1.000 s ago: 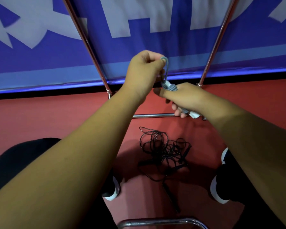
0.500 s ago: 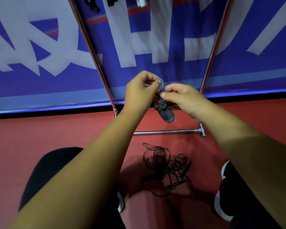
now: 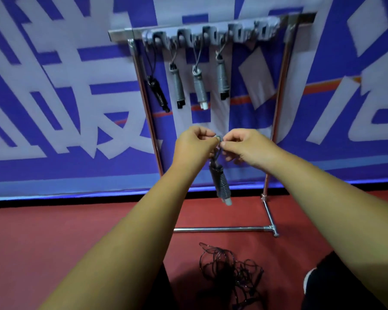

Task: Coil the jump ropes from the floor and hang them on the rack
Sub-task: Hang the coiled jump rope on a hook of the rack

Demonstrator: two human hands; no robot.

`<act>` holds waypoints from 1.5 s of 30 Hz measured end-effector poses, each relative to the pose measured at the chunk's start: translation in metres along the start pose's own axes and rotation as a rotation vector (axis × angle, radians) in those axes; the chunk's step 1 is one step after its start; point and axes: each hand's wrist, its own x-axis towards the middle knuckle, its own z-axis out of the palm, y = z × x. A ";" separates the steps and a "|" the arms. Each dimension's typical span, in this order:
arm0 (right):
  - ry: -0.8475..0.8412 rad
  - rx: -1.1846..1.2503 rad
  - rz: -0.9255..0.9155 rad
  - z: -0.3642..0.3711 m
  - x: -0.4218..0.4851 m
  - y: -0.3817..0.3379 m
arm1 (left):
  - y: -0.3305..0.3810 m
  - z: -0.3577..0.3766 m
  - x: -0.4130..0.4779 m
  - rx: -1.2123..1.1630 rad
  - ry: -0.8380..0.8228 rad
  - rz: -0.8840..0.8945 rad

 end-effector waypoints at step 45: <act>0.334 0.115 0.077 -0.180 0.208 -0.120 | 0.149 0.125 0.271 0.295 0.232 0.297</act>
